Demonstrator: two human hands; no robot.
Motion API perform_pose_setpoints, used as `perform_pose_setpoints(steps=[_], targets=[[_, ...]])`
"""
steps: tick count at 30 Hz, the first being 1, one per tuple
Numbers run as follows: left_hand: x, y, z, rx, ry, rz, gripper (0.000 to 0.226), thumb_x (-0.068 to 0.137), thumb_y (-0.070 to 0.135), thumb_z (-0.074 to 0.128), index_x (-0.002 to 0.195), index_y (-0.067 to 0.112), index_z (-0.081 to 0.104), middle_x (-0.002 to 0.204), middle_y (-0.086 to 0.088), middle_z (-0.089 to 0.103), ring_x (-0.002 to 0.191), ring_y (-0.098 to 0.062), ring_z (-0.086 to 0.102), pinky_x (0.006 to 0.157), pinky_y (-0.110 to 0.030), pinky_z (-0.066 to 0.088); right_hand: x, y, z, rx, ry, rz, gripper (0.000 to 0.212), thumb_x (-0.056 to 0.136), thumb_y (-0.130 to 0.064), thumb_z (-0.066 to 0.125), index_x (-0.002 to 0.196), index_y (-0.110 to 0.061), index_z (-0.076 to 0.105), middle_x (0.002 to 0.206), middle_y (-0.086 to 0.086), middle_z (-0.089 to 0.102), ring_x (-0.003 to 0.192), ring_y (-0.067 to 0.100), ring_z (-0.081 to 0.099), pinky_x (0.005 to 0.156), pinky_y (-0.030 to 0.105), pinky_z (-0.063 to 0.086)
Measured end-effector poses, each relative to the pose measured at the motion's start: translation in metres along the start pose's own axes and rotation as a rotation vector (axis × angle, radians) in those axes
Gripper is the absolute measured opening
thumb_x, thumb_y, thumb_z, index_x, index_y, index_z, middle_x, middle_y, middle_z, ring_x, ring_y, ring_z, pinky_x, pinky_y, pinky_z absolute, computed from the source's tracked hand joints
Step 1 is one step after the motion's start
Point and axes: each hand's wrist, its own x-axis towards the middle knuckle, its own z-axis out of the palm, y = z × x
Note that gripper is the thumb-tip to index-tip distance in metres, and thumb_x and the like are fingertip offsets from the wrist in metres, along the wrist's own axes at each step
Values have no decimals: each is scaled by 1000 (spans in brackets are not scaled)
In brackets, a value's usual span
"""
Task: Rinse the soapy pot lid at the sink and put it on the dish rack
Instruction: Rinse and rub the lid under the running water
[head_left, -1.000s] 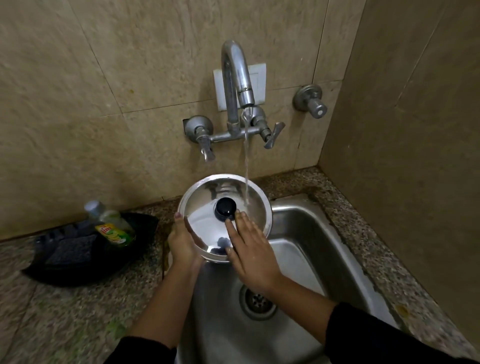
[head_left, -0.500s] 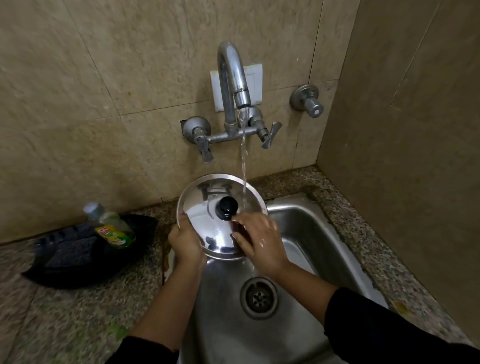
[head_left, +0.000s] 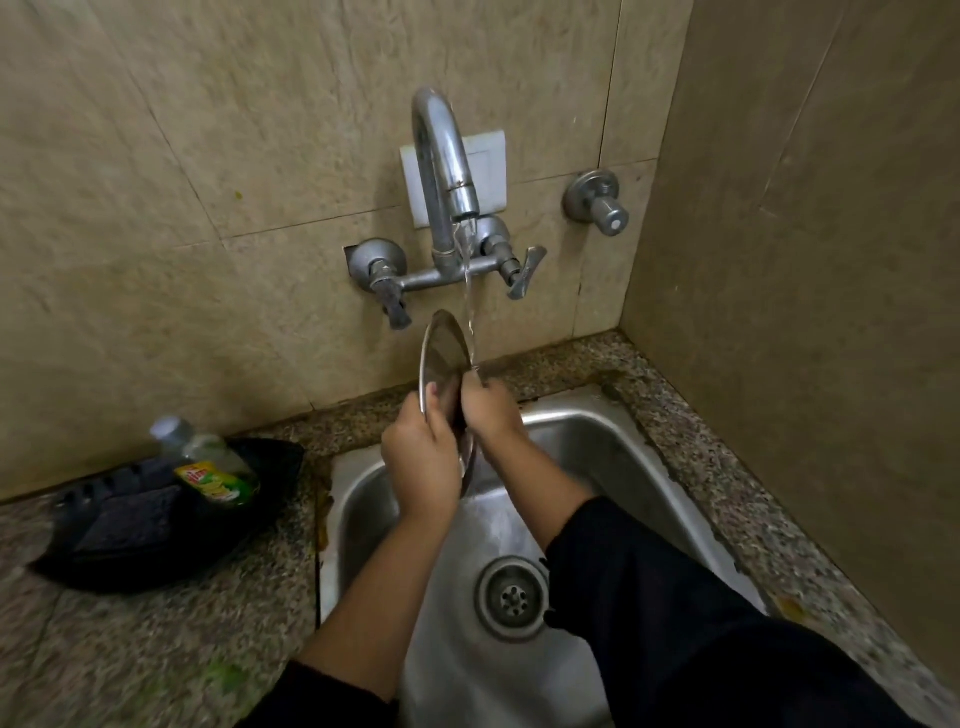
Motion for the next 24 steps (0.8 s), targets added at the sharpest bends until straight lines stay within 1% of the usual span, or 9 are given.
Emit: perform_pose_setpoints(steps=[2, 5, 8, 10, 12, 14, 15, 20, 24], targets=[[5, -6, -4, -27, 15, -27, 32, 98, 18, 46, 82, -2, 65, 65, -3, 54, 55, -16, 48, 48, -22, 29, 0, -1, 1, -188, 51, -87, 47, 96, -41, 33, 120, -10, 60, 117, 18, 65, 109, 37, 60, 91, 40, 46], [12, -12, -10, -143, 4, -160, 36, 98, 22, 44, 81, 0, 66, 66, -6, 60, 58, -18, 54, 50, -20, 37, -9, 18, -6, -484, 322, -591, 37, 97, -37, 33, 103, -12, 60, 81, 16, 70, 74, 37, 66, 63, 37, 51], [14, -19, -10, -224, -76, -276, 36, 98, 23, 45, 72, 5, 62, 59, -5, 57, 53, -16, 54, 48, -17, 41, -4, 47, -25, -601, 365, -974, 28, 92, -35, 40, 88, -14, 58, 65, 10, 63, 52, 30, 60, 45, 26, 38], [10, -21, -8, -238, -103, -307, 35, 98, 24, 45, 70, 9, 60, 58, 0, 56, 53, -12, 53, 45, -13, 39, -5, 50, -29, -595, 266, -874, 25, 93, -35, 40, 93, -15, 54, 74, 9, 65, 60, 28, 62, 50, 31, 47], [5, -22, -6, -207, -113, -227, 35, 99, 25, 44, 68, 11, 57, 57, 3, 54, 54, -14, 53, 49, -18, 39, -8, 38, -22, -457, 146, -505, 28, 94, -37, 39, 105, -15, 53, 93, 12, 68, 82, 32, 64, 72, 41, 53], [2, -20, -6, -172, -155, -95, 35, 98, 24, 45, 65, 15, 54, 56, 7, 51, 52, -9, 50, 49, -14, 36, -1, 26, -21, -220, -5, -79, 39, 96, -36, 35, 122, -12, 52, 119, 16, 63, 108, 35, 59, 93, 42, 47], [3, -20, -6, -184, -184, -80, 36, 98, 24, 46, 63, 16, 52, 55, 6, 51, 51, -8, 49, 49, -13, 36, 4, 23, -22, -189, -22, -13, 41, 97, -35, 34, 126, -11, 51, 125, 17, 59, 114, 34, 56, 95, 40, 44], [19, -45, -6, -412, -300, -459, 40, 93, 34, 54, 62, 9, 57, 57, -8, 54, 55, -20, 52, 58, -30, 42, 10, 17, -38, -411, 195, -336, 35, 97, -37, 46, 120, -11, 49, 130, 13, 45, 124, 31, 40, 100, 44, 37], [14, -45, -5, -546, -331, -614, 33, 96, 31, 50, 75, 11, 66, 65, -3, 66, 55, -12, 62, 56, -22, 50, -13, 3, -36, -721, 66, -797, 36, 95, -39, 47, 122, -15, 51, 126, 9, 48, 118, 27, 43, 100, 42, 34]])
